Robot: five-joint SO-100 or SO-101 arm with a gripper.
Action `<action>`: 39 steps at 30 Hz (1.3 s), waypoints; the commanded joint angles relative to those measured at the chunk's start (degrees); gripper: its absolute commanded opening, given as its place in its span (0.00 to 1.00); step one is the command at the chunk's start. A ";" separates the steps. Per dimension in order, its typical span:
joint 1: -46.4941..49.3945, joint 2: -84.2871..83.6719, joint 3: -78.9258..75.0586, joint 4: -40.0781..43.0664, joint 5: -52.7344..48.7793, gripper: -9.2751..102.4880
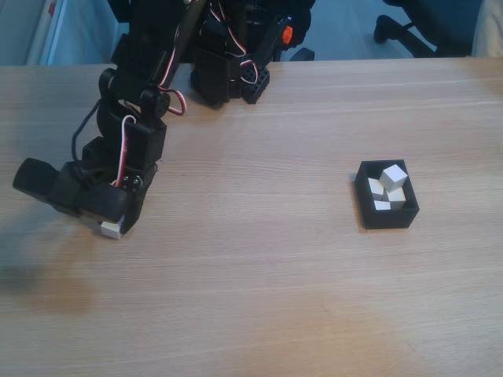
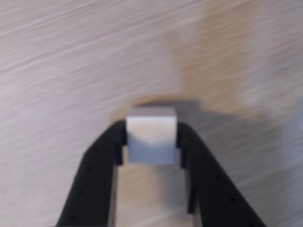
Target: Pick blocks and place them in the box.
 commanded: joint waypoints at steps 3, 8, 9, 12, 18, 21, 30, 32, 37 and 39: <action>-4.57 10.28 1.76 1.58 1.41 0.08; -13.45 21.71 6.33 4.39 4.57 0.08; -15.64 24.08 7.29 5.01 5.10 0.08; -22.50 30.85 10.28 6.86 6.50 0.08; -35.86 38.94 11.34 11.87 11.34 0.08; -42.28 39.99 9.40 14.50 14.77 0.08; -59.77 36.12 0.44 18.90 22.15 0.08; -62.84 33.93 -2.37 19.16 24.17 0.08; -68.38 26.89 -9.40 20.57 27.69 0.08; -69.61 23.82 -12.04 20.57 29.00 0.08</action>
